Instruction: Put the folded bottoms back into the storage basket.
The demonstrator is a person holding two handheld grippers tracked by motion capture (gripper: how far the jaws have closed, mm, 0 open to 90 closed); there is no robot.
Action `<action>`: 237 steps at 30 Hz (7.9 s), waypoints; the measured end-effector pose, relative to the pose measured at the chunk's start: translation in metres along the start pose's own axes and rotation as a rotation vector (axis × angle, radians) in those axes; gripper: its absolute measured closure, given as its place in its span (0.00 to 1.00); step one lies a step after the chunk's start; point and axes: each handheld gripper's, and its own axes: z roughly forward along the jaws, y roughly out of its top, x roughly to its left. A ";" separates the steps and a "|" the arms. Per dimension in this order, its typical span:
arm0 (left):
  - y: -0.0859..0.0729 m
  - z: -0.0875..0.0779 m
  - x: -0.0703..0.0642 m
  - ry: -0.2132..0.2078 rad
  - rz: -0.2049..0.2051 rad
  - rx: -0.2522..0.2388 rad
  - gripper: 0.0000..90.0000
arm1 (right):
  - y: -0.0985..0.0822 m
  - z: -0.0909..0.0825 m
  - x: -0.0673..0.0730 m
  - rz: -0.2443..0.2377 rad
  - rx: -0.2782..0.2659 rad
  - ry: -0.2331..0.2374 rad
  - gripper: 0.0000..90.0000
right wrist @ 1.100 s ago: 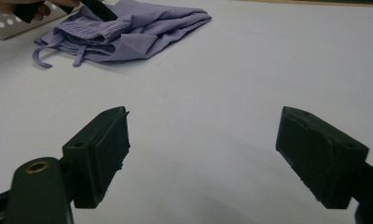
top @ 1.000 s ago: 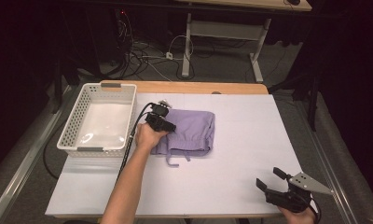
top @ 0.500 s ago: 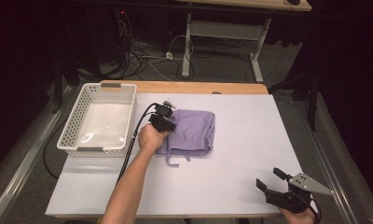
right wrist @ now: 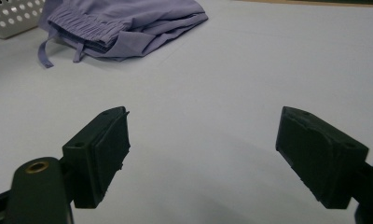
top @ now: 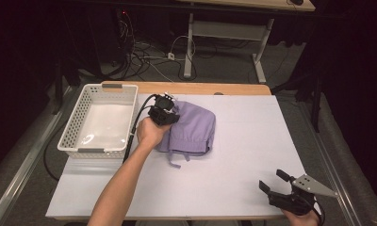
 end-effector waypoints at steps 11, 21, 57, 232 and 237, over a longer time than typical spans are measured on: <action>0.017 -0.038 -0.011 -0.068 0.012 -0.087 0.89 | 0.000 0.000 0.000 0.002 -0.001 0.002 0.20; 0.028 -0.060 -0.027 -0.062 0.075 -0.112 0.89 | 0.000 0.000 0.000 0.001 0.000 0.005 0.20; 0.018 -0.136 -0.004 -0.027 0.011 -0.200 0.89 | 0.000 0.000 -0.001 0.010 -0.001 0.010 0.21; -0.092 -0.102 0.132 0.336 -0.275 0.024 0.79 | -0.002 0.001 -0.002 0.026 0.012 0.011 0.21; -0.092 -0.105 0.130 0.345 -0.249 0.020 0.73 | -0.002 0.001 -0.002 0.025 0.013 0.012 0.21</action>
